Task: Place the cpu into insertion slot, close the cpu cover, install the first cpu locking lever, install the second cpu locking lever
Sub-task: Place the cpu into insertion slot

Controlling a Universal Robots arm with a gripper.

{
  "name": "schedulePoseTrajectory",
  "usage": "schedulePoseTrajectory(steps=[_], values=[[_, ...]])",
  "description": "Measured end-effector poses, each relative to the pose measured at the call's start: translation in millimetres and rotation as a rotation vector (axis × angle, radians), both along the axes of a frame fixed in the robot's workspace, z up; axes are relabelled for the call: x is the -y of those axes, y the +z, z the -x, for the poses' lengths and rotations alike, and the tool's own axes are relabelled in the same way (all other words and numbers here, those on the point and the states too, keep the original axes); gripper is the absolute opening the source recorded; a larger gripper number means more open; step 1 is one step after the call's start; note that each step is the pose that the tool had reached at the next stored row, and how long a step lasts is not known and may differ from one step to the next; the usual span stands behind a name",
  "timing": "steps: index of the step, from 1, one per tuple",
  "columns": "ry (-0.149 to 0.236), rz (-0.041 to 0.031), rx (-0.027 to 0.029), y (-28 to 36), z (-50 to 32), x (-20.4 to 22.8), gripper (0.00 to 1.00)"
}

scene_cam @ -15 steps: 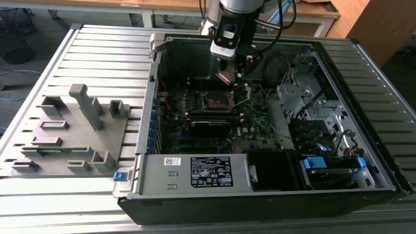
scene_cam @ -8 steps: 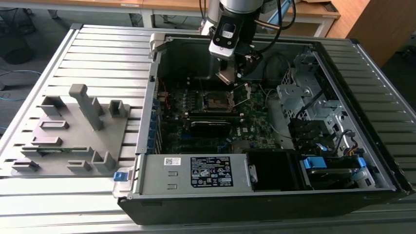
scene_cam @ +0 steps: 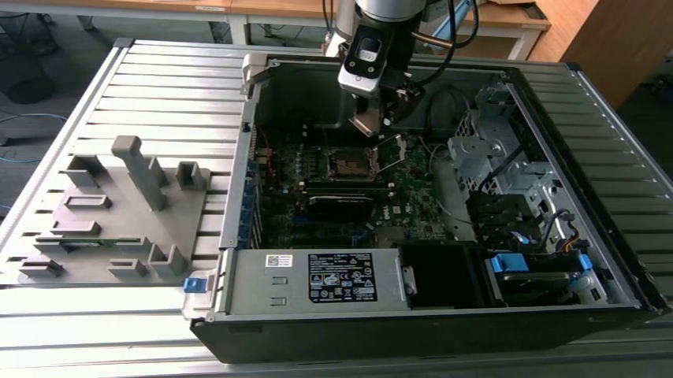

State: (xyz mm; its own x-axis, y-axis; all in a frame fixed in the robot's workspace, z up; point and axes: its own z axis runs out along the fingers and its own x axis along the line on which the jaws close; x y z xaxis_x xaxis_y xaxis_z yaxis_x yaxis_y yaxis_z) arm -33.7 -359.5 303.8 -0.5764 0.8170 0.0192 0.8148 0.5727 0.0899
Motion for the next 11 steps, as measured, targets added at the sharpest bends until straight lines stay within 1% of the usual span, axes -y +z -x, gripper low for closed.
schedulePoseTrajectory(steps=[2, 4, 11], values=[[-0.002, 0.0001, 0.0000, 0.0, 0.0, 0.0, 0.54], [-0.016, 0.0000, 0.0000, -0.1, 0.0, 0.0, 0.54], [-0.128, 0.0001, 0.0000, -1.0, 0.0, 0.0, 0.54]])
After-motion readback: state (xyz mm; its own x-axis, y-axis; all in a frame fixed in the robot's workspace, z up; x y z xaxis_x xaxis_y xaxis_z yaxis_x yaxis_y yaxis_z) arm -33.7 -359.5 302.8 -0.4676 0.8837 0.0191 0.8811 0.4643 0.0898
